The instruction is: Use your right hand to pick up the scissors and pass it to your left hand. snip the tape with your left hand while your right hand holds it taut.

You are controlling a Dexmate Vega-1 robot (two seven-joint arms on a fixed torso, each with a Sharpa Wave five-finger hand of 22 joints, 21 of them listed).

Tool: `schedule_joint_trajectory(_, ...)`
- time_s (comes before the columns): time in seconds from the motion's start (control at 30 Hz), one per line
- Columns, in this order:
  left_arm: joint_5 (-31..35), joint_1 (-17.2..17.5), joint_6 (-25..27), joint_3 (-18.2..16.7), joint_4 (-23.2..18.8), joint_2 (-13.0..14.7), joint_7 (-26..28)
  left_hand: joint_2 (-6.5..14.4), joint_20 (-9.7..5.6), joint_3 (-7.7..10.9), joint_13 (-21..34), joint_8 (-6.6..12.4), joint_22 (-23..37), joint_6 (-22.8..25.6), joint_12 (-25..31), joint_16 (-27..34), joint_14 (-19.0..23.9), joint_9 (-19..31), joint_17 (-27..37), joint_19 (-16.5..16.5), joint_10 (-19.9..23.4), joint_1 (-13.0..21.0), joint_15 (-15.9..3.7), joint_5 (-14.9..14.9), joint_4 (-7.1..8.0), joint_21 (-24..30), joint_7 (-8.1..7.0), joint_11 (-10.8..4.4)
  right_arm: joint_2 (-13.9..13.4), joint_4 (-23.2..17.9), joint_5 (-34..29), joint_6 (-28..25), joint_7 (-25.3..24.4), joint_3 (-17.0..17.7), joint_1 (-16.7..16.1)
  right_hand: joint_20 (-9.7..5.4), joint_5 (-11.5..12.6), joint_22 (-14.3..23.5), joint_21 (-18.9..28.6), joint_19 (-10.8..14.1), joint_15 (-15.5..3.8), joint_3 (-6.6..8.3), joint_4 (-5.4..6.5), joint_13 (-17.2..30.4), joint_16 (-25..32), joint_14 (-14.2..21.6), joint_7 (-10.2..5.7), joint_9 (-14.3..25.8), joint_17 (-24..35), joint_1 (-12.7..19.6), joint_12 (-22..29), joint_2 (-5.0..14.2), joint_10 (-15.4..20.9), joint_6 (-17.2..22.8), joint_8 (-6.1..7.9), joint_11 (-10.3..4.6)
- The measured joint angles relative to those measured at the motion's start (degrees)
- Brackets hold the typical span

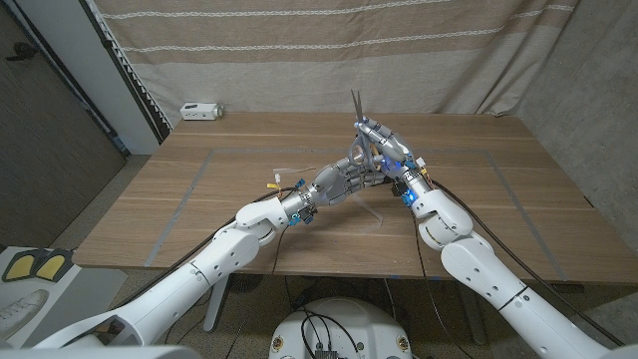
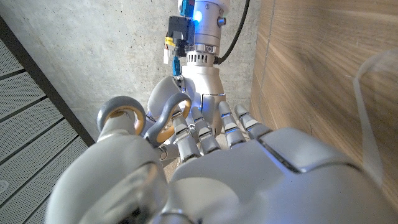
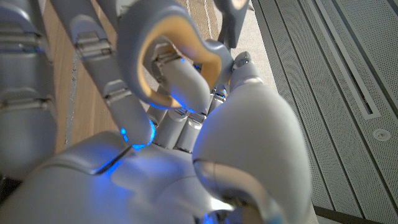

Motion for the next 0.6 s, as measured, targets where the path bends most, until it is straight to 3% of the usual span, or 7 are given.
schedule_joint_trajectory(0.37, 0.23, 0.04, -0.24, 0.14, -0.44, -0.07, 0.36, 0.0, 0.0, 0.4, 0.53, 0.45, 0.0, 1.55, 0.39, 0.0, -0.12, 0.27, 0.23, 0.0, 0.0, 0.73, -0.1, 0.0, -0.25, 0.21, 0.34, 0.0, -0.03, -0.66, -3.6, 0.92, -3.13, -0.13, -0.75, 0.02, -0.04, -0.52, 0.46, -1.61, -0.11, -0.08, -0.08, -0.01, -0.46, -0.13, 0.02, 0.0, -0.08, -0.01, 0.0, 0.0, 0.24, 0.01, -0.19, -0.02)
schedule_joint_trajectory(0.6, 0.48, 0.5, -0.35, 0.13, -0.99, 0.26, 1.09, 1.98, -0.13, 2.19, 1.08, 1.32, 0.01, 3.9, 0.61, 0.43, -0.03, 0.36, 0.46, 0.12, 0.02, 2.72, -0.17, -0.01, -0.45, 0.64, 0.78, 0.03, 0.0, -0.86, -5.7, 1.09, -4.85, -0.24, -1.08, 0.0, -0.05, -0.52, 0.46, -1.63, -0.11, -0.1, -0.08, -0.01, -0.46, -0.13, 0.02, 0.0, -0.08, -0.01, 0.0, -0.01, 0.35, 0.0, 0.03, 0.07)
